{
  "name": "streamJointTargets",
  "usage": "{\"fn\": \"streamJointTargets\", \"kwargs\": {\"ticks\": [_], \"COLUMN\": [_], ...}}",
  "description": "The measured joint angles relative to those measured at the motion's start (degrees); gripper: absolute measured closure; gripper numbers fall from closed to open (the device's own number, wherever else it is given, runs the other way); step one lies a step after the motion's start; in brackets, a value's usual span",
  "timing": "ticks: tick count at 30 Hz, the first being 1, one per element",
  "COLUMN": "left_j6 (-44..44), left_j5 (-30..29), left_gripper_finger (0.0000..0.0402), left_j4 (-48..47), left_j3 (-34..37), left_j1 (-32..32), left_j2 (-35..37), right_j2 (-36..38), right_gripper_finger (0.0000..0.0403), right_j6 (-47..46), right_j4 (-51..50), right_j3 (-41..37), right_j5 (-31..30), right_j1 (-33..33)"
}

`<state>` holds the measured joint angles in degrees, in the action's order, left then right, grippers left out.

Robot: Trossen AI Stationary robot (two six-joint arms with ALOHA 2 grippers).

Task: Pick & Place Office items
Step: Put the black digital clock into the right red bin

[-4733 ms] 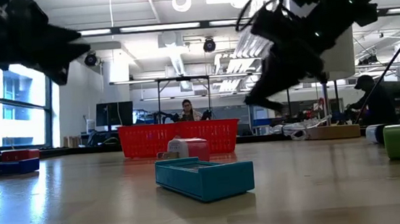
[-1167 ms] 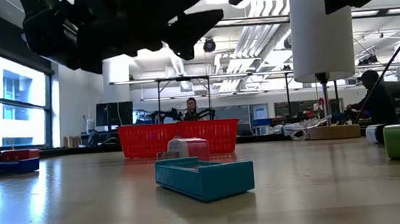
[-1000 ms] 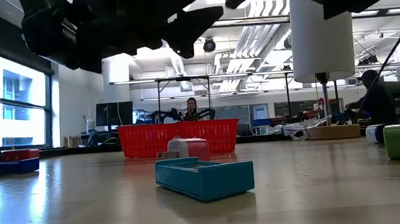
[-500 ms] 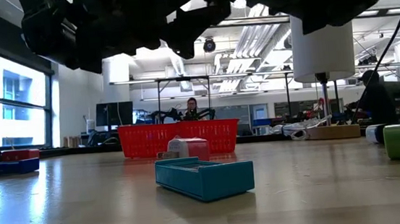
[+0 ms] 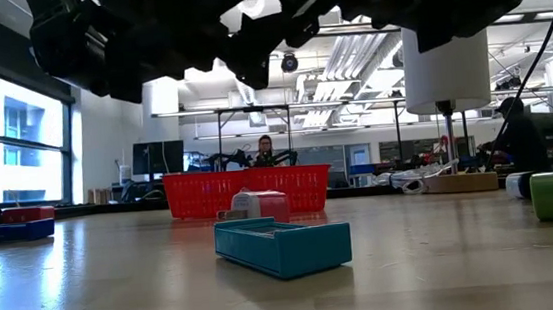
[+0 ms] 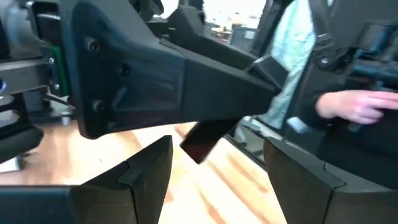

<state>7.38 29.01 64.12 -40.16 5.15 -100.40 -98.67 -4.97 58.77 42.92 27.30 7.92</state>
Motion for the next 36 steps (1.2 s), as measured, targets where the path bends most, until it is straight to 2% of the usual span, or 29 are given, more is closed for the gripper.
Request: {"fn": "streamJointTargets", "kwargs": {"ticks": [26, 31, 36], "left_j6": [0.1, 0.0, -0.2], "left_j5": [2.0, 2.3, 2.4], "left_gripper_finger": [0.0158, 0.0158, 0.0158], "left_j4": [-4.9, -5.7, -6.2], "left_j3": [0.0, 0.0, 0.0], "left_j1": [-0.6, -1.1, -1.0], "left_j2": [0.0, 0.0, 0.0], "right_j2": [0.3, 0.3, 0.3], "right_gripper_finger": [0.0258, 0.0246, 0.0257], "right_j6": [-3.7, -4.5, -4.4], "right_j4": [-3.9, -4.9, -5.1], "right_j3": [0.0, 0.0, 0.0], "right_j5": [1.4, 1.3, 1.0], "right_j1": [0.0, -0.1, -0.1]}}
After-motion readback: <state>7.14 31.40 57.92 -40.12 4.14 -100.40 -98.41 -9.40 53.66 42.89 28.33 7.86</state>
